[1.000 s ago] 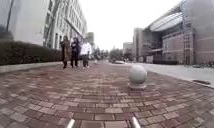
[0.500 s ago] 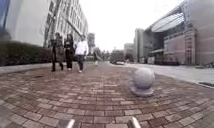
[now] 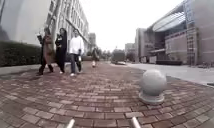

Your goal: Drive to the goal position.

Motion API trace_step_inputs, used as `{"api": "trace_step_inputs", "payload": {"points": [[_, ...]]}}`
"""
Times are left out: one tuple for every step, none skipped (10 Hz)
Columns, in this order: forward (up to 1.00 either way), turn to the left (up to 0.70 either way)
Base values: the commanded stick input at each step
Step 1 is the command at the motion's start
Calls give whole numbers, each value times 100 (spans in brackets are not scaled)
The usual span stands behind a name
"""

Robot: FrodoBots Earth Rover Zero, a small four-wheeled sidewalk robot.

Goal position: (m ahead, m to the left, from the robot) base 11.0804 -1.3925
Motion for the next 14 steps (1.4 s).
{"api": "trace_step_inputs", "payload": {"points": [[70, 14], [70, 13], [70, 8], [70, 3], [70, 0], [70, 0], [70, 0], [70, 0], [70, 0], [70, 0], [70, 0], [70, 0], [70, 0], [70, 0]]}}
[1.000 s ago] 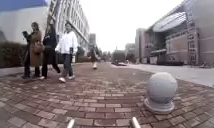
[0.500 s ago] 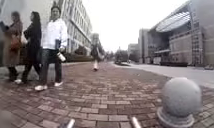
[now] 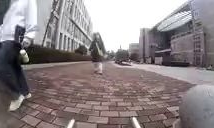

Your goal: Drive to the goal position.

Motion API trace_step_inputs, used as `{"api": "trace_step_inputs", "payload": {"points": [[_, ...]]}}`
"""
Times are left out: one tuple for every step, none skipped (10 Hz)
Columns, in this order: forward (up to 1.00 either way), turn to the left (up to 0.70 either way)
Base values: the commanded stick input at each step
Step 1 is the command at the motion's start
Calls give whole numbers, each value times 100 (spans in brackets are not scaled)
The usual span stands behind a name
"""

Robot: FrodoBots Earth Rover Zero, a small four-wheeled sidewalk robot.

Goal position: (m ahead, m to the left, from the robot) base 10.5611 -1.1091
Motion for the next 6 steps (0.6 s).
{"api": "trace_step_inputs", "payload": {"points": [[59, 0], [53, 0], [67, 0], [51, 0], [34, 0], [26, 0]]}}
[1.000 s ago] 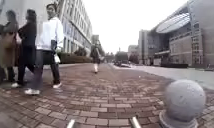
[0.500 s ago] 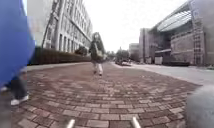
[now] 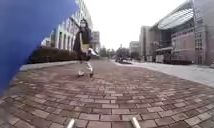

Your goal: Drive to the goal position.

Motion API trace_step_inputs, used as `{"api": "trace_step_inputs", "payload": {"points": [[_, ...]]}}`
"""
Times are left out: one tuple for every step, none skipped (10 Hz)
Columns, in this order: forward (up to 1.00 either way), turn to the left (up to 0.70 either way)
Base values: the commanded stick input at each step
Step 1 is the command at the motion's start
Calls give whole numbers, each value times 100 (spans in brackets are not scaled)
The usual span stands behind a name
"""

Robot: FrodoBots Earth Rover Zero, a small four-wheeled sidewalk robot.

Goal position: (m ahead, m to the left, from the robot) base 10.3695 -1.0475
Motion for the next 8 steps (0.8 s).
{"api": "trace_step_inputs", "payload": {"points": [[42, 0], [65, 0], [70, 0], [70, 0], [70, 0], [70, 0], [70, 0], [70, 0]]}}
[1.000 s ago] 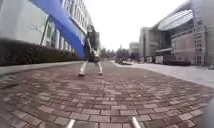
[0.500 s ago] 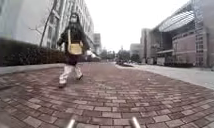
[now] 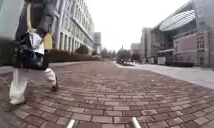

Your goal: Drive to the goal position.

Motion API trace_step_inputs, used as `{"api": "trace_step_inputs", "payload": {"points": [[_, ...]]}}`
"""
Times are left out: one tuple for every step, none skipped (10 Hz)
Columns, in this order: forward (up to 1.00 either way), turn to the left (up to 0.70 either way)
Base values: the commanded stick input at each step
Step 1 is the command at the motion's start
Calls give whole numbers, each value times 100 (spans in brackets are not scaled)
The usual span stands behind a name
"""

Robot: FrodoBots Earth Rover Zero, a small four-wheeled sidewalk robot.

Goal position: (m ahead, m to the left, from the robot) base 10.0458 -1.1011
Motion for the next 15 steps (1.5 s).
{"api": "trace_step_inputs", "payload": {"points": [[70, 0], [70, 0], [70, 0], [70, 0], [70, 0], [70, 0], [70, 0], [70, 0], [70, 0], [70, 0], [70, 0], [70, 0], [70, 0], [70, 0], [70, 0]]}}
